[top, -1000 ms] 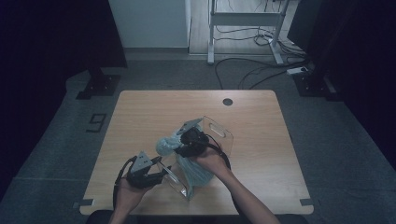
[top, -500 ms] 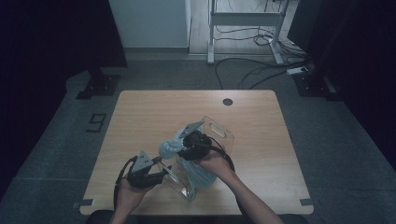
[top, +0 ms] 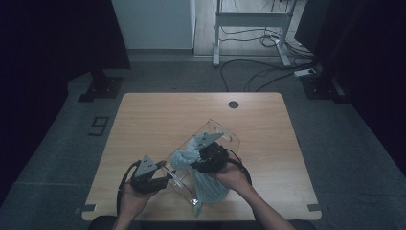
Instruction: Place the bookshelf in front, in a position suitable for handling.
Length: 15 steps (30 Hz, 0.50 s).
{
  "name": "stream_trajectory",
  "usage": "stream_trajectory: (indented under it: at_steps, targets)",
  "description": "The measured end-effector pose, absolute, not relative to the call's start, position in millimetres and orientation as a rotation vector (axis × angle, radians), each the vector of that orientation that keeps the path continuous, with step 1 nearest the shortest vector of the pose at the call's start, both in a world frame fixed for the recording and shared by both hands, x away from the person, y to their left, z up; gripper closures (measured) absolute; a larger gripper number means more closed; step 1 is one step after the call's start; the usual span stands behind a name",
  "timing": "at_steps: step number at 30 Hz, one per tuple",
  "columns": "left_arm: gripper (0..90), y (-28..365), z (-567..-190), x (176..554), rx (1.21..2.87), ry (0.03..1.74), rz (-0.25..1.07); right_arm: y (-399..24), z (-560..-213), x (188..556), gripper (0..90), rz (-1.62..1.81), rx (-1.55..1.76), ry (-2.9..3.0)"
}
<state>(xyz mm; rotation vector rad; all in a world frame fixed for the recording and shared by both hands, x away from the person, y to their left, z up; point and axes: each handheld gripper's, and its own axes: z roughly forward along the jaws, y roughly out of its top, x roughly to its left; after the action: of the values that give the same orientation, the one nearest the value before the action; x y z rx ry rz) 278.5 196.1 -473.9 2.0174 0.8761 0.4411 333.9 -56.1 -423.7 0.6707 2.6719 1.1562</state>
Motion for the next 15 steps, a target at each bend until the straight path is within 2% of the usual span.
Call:
stream_trajectory:
  at_steps: [15]
  targets:
    - [44.8,196,-474,278,2.017,0.88,0.439,-85,-432,310,59.0,1.198,0.677,2.661]
